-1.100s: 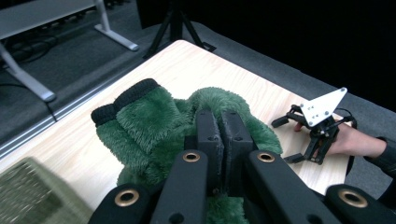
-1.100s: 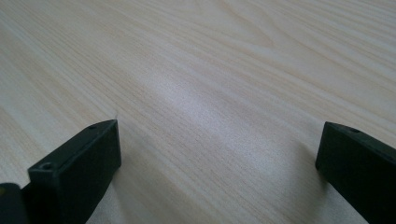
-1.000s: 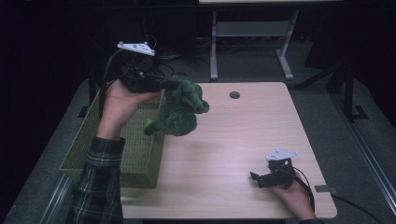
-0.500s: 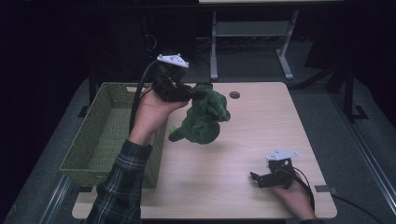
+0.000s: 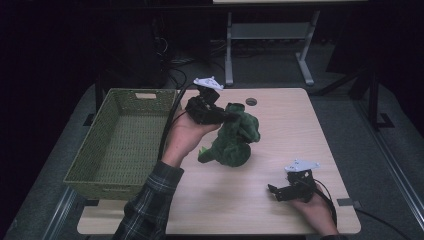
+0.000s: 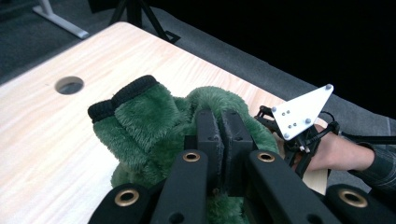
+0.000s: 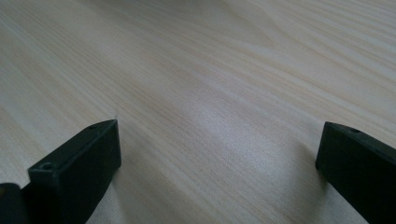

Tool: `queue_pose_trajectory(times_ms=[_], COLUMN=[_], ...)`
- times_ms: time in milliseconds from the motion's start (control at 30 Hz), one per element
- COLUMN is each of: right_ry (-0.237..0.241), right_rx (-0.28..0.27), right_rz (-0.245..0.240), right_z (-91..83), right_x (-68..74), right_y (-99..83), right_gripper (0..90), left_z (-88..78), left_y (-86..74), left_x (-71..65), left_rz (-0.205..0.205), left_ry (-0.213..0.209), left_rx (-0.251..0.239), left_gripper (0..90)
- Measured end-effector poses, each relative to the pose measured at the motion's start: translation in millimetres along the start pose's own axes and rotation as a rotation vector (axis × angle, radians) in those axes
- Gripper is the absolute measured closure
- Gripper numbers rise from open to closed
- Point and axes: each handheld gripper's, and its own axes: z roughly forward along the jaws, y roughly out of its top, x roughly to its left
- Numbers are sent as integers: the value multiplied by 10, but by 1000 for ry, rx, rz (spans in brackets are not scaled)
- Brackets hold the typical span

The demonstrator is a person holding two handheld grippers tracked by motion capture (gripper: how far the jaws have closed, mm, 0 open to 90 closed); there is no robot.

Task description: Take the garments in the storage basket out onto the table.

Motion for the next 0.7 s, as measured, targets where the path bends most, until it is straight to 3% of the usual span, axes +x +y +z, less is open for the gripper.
queue_pose_trajectory(times_ms=[533,700], right_ry=[0,0], right_rx=[0,0], right_rz=[0,-2], right_z=[1,0], right_x=[0,-1], right_y=[0,0], right_gripper=[0,0], left_z=[725,881], left_y=[-410,-559], left_x=[-8,62], left_rz=[-52,-66], left_ry=[-76,-64], left_rx=[86,123], left_gripper=[879,878])
